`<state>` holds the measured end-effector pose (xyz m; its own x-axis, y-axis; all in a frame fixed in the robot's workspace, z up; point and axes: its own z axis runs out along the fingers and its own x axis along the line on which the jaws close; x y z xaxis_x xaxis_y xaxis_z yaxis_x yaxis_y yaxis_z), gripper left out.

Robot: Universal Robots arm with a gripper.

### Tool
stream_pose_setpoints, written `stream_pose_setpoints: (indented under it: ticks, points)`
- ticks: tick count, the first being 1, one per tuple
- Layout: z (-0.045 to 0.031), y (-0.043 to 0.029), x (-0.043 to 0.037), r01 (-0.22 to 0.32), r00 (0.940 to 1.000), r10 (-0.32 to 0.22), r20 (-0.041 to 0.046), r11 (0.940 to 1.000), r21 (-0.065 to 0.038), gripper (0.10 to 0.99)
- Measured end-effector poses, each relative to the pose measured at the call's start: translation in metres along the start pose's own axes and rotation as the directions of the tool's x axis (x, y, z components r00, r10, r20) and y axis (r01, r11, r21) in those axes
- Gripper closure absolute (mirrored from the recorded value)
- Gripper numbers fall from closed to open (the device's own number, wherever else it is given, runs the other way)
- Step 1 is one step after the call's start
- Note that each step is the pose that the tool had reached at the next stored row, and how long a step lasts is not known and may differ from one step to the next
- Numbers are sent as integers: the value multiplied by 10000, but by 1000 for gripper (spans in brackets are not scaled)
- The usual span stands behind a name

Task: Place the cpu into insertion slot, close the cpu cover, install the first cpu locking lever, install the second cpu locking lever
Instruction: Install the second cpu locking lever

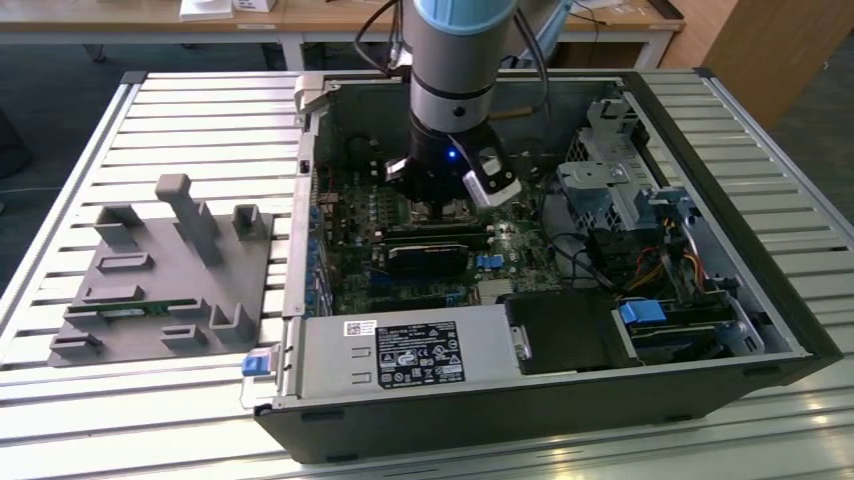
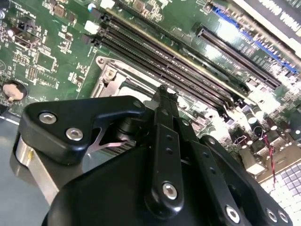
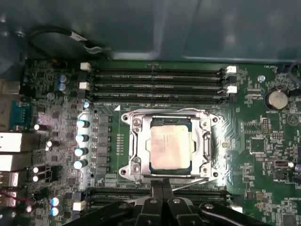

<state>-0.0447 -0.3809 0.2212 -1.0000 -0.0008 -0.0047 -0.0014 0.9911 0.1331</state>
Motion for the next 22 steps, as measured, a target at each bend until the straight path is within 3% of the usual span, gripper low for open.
stream_pose_setpoints:
  ticks: [6,8,11,16,22]
  points:
    - [2,-38,72,4,10000,-4,-1,10000,-28,980]
    - [35,-52,177,45,10000,-45,-6,9999,-154,980]
    - [69,-60,189,78,10000,-78,-12,9997,-250,980]
    - [76,-126,197,88,10000,-89,-8,9982,-591,980]
    - [68,-185,212,87,10000,-87,-8,9976,-688,980]
